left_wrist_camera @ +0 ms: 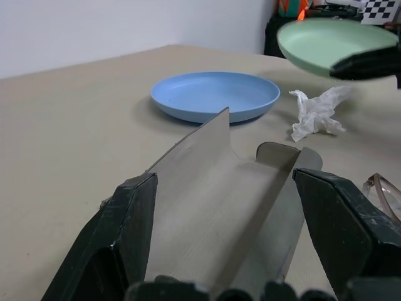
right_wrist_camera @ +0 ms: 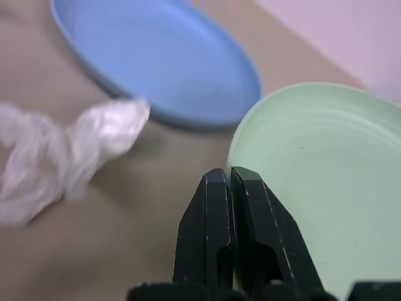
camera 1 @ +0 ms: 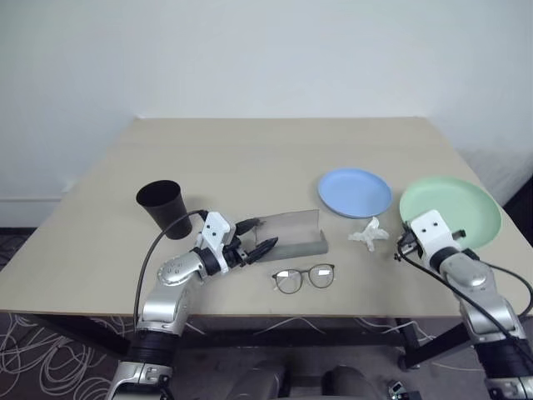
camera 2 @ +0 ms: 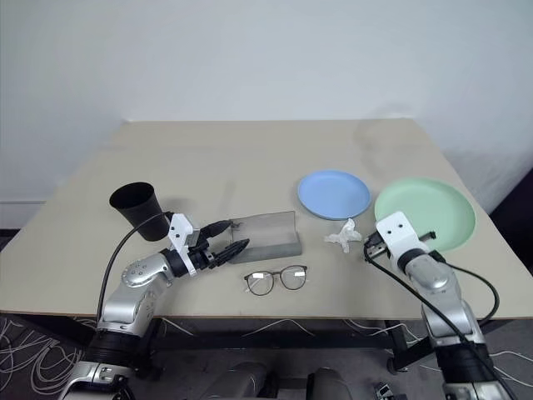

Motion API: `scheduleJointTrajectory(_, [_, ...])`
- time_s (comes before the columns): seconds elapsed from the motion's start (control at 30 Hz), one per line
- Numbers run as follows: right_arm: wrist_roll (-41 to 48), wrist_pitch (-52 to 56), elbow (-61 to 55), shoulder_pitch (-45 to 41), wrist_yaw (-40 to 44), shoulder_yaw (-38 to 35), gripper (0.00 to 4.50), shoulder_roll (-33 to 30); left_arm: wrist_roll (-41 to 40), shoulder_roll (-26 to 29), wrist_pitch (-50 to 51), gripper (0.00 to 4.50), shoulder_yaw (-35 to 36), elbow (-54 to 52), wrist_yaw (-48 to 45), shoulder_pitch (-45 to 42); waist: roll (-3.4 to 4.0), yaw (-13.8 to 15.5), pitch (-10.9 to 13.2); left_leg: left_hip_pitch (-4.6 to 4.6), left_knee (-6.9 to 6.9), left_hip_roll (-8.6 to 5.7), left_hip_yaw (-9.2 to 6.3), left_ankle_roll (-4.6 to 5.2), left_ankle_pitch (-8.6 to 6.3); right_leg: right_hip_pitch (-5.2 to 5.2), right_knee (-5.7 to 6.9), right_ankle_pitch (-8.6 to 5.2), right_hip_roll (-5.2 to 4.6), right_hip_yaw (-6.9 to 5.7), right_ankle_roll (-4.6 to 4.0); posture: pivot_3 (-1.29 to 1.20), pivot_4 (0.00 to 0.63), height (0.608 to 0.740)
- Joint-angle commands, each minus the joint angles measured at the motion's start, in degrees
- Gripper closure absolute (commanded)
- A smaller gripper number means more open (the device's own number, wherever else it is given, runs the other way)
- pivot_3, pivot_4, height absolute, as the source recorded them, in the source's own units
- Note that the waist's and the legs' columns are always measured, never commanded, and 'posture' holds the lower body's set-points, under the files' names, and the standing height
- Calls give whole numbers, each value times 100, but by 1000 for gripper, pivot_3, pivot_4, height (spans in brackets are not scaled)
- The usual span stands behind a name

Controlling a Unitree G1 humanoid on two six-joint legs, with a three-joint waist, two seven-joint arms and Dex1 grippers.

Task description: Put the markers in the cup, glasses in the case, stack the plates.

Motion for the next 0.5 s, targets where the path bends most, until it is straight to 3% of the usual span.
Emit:
scheduleJointTrajectory(0.03, [169, -597, 273, -716, 766, 183, 4482, -171, 35, 50, -131, 841, 34, 6, -48, -233, 0, -6, 0, -1, 0, 0, -1, 0, 0, 0, 0, 0, -1, -2, -1, 0, 0, 736])
scheduleJointTrajectory(0.27, [282, -1504, 2244, -2575, 2106, 773, 4482, 212, 78, 32, -190, 841, 19, 87, -30, -323, -4, -82, -1, 0, 5, 1, 0, 6, 3, 2, -3, 3, 0, -3, -3, 0, 0, 736])
scheduleJointTrajectory(0.5, [26, -2355, 4782, -3779, 2335, 1014, 4482, 878, 81, 10, -210, 841, 109, -124, 138, -157, -9, -85, -3, -1, -1, 0, -1, 3, 5, 0, -5, 24, 6, 0, -37, 0, 0, 736])
